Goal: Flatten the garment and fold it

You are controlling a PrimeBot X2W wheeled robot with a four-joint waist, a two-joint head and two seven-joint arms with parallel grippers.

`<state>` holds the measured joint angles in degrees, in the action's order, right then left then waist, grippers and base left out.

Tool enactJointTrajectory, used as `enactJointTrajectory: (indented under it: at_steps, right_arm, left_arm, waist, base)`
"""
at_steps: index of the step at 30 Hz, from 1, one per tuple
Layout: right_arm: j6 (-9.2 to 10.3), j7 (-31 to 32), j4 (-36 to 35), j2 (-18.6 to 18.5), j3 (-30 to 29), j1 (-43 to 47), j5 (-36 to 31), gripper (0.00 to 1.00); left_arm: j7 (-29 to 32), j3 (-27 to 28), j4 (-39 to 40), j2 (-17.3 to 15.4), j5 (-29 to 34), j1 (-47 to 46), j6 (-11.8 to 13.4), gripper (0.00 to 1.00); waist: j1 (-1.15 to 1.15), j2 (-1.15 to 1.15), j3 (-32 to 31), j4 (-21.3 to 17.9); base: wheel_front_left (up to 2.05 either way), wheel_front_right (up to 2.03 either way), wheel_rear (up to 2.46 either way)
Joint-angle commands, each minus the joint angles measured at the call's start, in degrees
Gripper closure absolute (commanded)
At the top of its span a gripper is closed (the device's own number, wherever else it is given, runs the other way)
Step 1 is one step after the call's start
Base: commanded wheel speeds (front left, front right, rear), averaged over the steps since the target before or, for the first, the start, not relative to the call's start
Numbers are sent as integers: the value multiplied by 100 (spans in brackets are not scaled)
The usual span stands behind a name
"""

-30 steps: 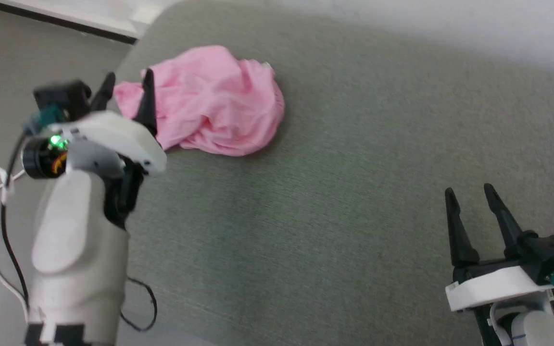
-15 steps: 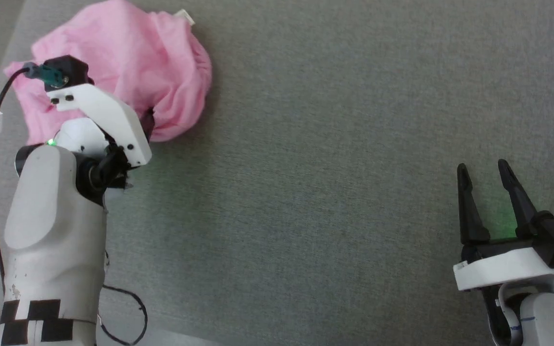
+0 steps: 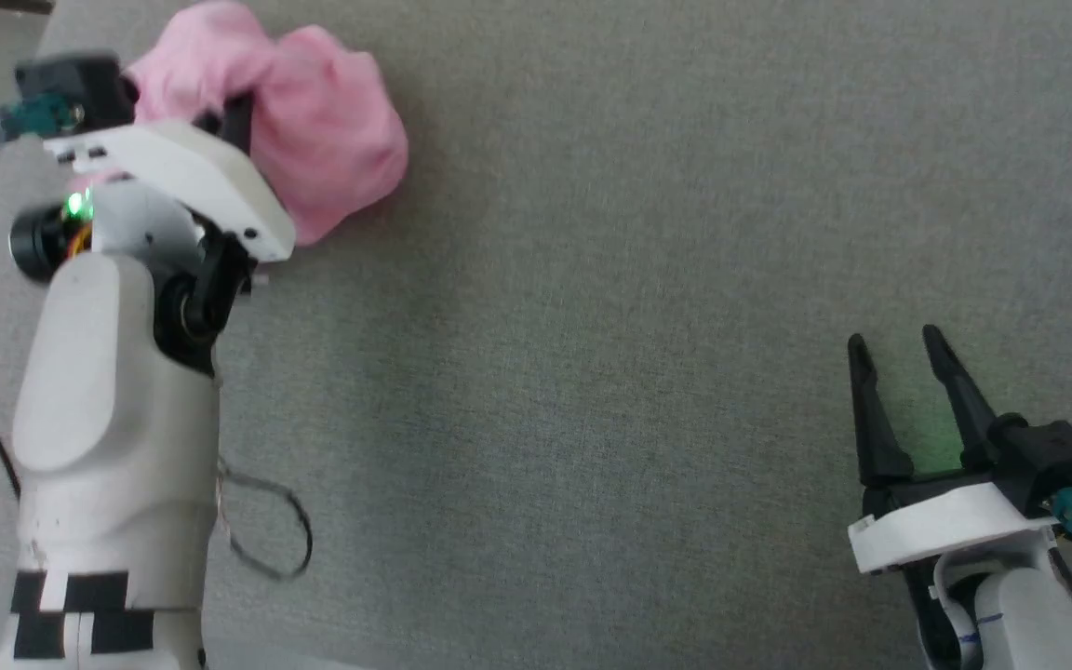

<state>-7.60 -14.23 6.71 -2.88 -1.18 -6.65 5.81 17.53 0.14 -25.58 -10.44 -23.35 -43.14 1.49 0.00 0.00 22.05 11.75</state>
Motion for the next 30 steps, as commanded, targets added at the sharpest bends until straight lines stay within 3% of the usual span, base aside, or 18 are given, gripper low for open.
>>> enactJointTrajectory:
  at_steps: [1, 9, 14, 22, 28, 29, 30]
  right_arm:
    - [11, -39, 102, 1, 72, 40, 105, 0]
    - [11, -68, 458, 1, 229, 140, 411, 0]
    - [11, -74, 559, 1, 189, 268, 547, 0]
    - [11, -75, 588, 1, 66, 512, 643, 0]
    - [11, -76, 582, 1, 58, 544, 665, 0]
    - [11, -76, 583, 1, 50, 553, 671, 0]
    - [11, -76, 587, 1, 42, 562, 683, 0]
  left_arm:
    - [-295, -107, 185, -9, 64, -297, -222, 100]
    - [-628, -524, 532, 269, -208, -940, -737, 100]
    - [-553, -958, 675, 566, -633, -724, -840, 100]
    - [-324, -2319, 292, 750, -1282, 762, -867, 100]
    - [271, -3487, -488, 755, -1493, 1634, -487, 100]
    - [341, -3608, -556, 755, -1511, 1701, -405, 98]
    - [373, -3677, -585, 755, -1574, 1755, -329, 60]
  waist:
    - [0, 0, -660, 6]
    - [0, 0, -1394, -386]
    - [0, 0, -1698, -667]
    - [0, 0, -1757, -960]
    - [0, 0, -1738, -1045]
    - [0, 0, -1744, -1037]
    - [0, 0, -1754, -1016]
  base:
    - [0, 0, 0]
    - [0, 0, 0]
    - [0, 0, 0]
    - [0, 0, 0]
    - [0, 0, 0]
    - [0, 0, 0]
    - [0, 0, 0]
